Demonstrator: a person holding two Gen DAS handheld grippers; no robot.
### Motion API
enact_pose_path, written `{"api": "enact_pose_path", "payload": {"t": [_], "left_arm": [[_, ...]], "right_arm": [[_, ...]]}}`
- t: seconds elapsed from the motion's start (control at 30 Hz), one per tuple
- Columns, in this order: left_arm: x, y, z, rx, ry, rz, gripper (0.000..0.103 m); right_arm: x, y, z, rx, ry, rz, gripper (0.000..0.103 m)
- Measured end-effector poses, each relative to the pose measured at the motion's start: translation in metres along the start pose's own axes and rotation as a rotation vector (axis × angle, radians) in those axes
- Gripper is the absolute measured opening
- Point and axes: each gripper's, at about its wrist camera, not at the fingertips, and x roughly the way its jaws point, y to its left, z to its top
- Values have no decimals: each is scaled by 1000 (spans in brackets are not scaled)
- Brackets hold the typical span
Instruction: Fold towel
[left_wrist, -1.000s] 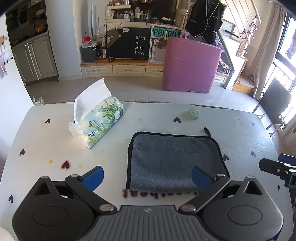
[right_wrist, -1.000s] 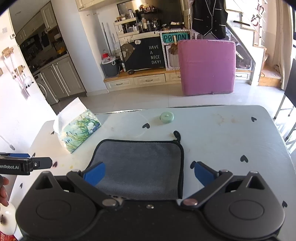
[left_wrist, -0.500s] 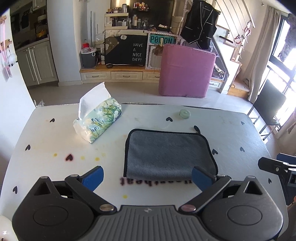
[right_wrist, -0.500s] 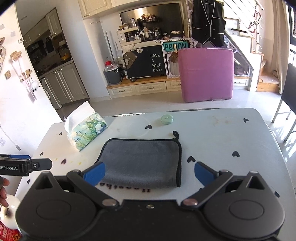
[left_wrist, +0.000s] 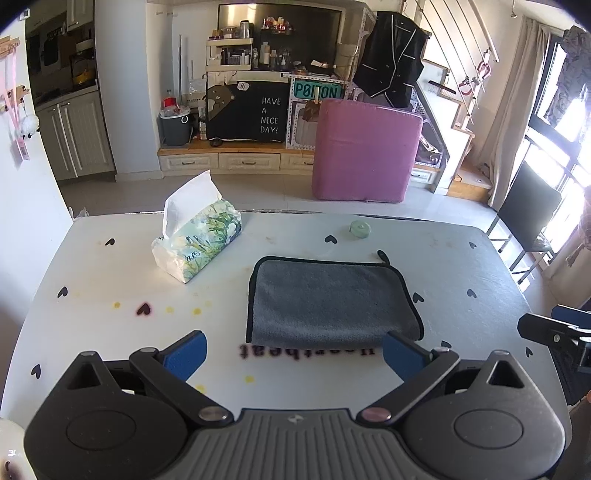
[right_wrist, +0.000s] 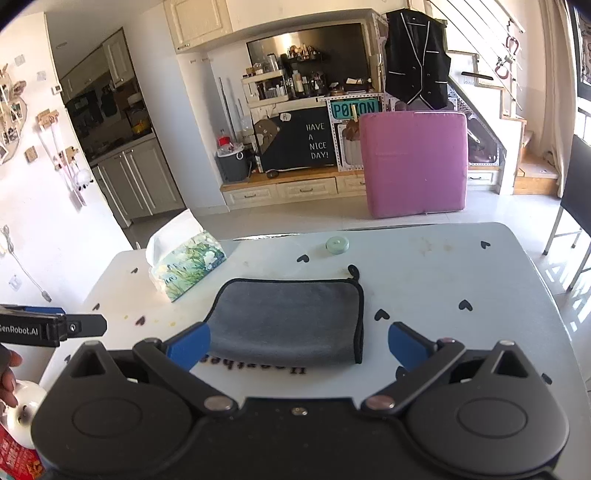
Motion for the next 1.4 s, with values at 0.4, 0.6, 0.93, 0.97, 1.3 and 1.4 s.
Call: {"api": "enact_pose_path", "payload": {"t": [0.4,0.6,0.93,0.97,1.3,1.4], "left_arm": [[-31,-1,-18,3,-38,-4,101],[-49,-3,-27,27,-53,-6,101],[-73,4,-39,15,-74,-4,101],[-75,5,-41,13,-76,-6,101],[-94,6,-61,37,-110,-20,101],[-97,4,-70,50,-115,-23,101]], "right_arm": [[-32,10,-13,-40,-41,-17,103],[-48,16,-18,-48,-51,11,103],[-74,25,-29,-49,-60,36,103],[-74,25,-29,-48,-60,35,103],[-92,25,-45,-51,-66,31,103],[-98,25,-49,-43,-69,50,103]]}}
